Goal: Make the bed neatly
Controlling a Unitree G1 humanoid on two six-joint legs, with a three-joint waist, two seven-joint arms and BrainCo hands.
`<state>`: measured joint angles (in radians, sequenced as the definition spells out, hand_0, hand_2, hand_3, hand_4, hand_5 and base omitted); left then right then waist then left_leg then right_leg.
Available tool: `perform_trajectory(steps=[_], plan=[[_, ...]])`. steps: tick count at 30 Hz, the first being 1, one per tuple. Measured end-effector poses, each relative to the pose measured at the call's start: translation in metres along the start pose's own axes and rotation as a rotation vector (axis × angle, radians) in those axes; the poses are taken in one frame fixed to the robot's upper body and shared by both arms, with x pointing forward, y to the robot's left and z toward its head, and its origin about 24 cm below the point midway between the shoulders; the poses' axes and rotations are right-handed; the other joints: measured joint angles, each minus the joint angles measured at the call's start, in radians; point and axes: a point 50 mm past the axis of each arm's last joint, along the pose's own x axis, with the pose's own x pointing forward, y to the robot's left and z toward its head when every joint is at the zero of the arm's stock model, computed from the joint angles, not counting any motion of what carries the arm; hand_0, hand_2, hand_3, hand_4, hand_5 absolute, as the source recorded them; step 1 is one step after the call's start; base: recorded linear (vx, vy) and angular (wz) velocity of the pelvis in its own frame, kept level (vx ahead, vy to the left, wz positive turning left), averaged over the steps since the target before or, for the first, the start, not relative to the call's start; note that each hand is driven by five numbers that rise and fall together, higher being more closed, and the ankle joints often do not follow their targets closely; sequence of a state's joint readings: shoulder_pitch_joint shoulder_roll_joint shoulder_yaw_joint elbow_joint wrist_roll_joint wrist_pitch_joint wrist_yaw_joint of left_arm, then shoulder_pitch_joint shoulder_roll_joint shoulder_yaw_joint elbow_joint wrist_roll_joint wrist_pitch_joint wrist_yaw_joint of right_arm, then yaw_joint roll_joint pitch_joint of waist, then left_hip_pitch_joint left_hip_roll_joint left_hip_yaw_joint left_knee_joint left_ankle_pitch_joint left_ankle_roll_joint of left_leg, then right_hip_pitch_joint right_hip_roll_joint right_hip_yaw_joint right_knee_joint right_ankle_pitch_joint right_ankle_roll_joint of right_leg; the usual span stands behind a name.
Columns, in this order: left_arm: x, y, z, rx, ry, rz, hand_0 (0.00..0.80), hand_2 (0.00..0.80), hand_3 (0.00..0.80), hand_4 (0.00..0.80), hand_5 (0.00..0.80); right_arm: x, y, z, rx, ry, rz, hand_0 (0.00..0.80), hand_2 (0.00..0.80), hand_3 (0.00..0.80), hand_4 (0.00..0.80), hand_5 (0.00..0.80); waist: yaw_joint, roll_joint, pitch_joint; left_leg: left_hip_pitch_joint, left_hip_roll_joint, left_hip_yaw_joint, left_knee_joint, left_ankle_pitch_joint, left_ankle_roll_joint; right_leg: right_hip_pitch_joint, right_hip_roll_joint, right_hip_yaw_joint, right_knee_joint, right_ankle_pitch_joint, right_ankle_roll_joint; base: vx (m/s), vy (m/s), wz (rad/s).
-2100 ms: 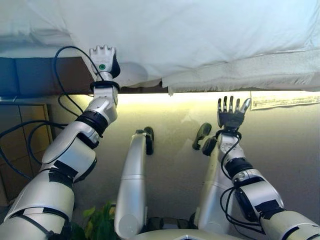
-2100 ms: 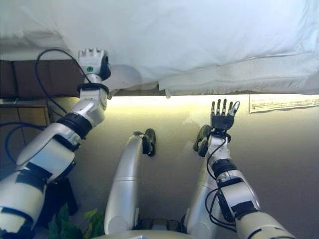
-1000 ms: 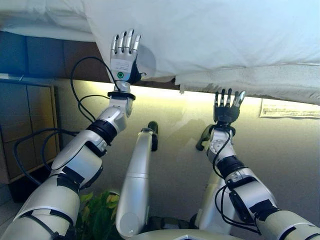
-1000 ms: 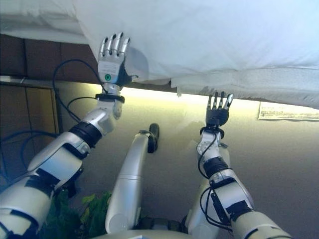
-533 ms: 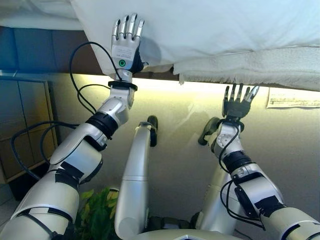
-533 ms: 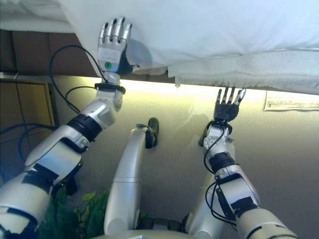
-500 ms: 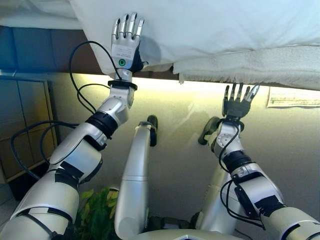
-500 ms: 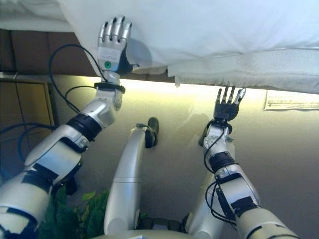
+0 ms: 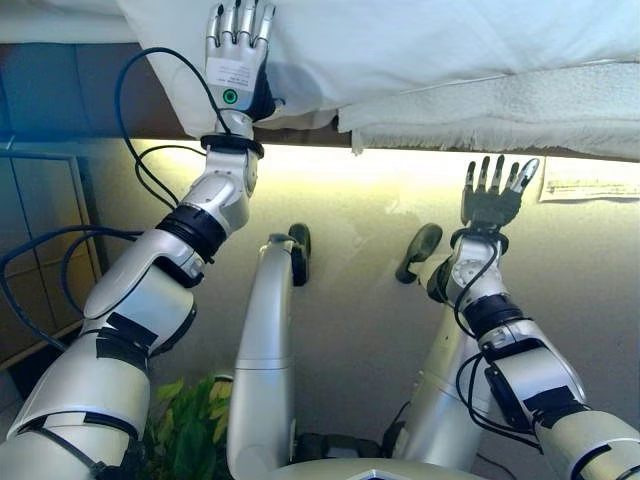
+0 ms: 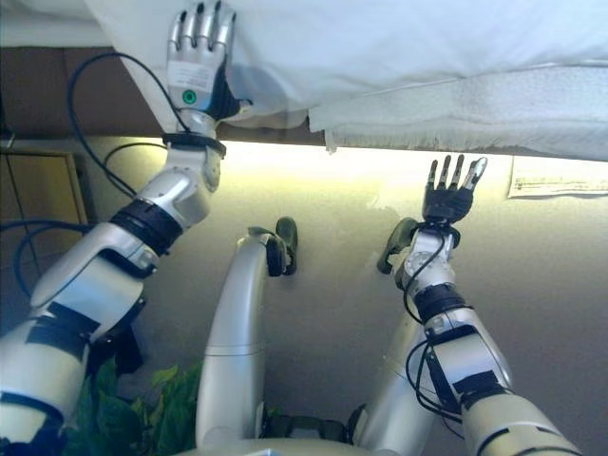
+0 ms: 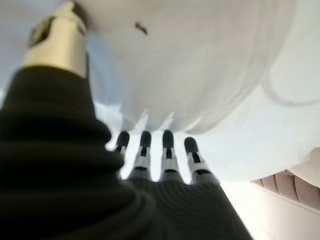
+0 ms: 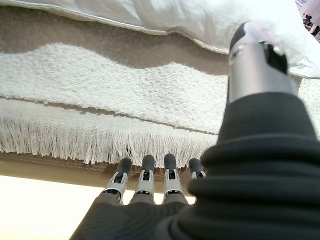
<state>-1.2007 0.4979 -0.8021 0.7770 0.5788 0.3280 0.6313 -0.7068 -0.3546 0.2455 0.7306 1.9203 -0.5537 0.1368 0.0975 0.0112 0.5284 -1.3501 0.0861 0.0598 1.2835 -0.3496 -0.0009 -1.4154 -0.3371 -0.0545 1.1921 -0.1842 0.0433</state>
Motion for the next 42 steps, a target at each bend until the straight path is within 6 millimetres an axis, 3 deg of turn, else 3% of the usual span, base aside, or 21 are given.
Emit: perform_trajectory(steps=[14, 23, 35, 42], plan=[[0.017, 0.019, 0.004, 0.005, -0.007, 0.042, 0.800, 0.800, 0.800, 0.800, 0.800, 0.001, 0.000, 0.004, 0.016, 0.004, 0.016, 0.000, 0.000, 0.000, 0.000, 0.000, -0.005, 0.000, 0.000, -0.013, 0.023, 0.010, 0.021, -0.003, 0.002, -0.017, -0.001, 0.003, 0.032, -0.016, -0.007, 0.001, -0.002, 0.00], [0.017, 0.018, 0.004, 0.005, -0.007, 0.032, 0.800, 0.800, 0.800, 0.800, 0.800, 0.003, 0.001, 0.005, 0.034, 0.002, 0.008, 0.000, 0.000, 0.000, 0.000, 0.000, -0.017, 0.000, 0.000, -0.013, 0.033, 0.018, 0.033, -0.005, 0.004, -0.015, 0.002, 0.014, 0.063, -0.037, -0.007, 0.006, 0.023, 0.06], [-0.004, -0.012, -0.004, -0.046, 0.069, -0.103, 0.800, 0.800, 0.800, 0.800, 0.800, -0.010, -0.018, -0.011, 0.049, 0.057, -0.057, 0.000, 0.000, 0.000, 0.000, 0.000, -0.034, -0.001, 0.000, 0.177, 0.015, 0.033, -0.103, 0.021, 0.010, 0.182, 0.004, 0.002, -0.077, -0.016, 0.029, 0.036, 0.058, 0.02], [-0.021, -0.031, -0.023, -0.048, 0.177, -0.157, 0.800, 0.800, 0.800, 0.800, 0.800, -0.021, -0.023, -0.032, 0.049, 0.105, -0.064, 0.000, 0.000, 0.000, 0.000, 0.000, -0.033, 0.000, 0.000, 0.307, -0.004, 0.049, -0.229, 0.046, 0.009, 0.313, 0.005, -0.012, -0.196, 0.010, 0.040, 0.024, 0.054, 0.01]])
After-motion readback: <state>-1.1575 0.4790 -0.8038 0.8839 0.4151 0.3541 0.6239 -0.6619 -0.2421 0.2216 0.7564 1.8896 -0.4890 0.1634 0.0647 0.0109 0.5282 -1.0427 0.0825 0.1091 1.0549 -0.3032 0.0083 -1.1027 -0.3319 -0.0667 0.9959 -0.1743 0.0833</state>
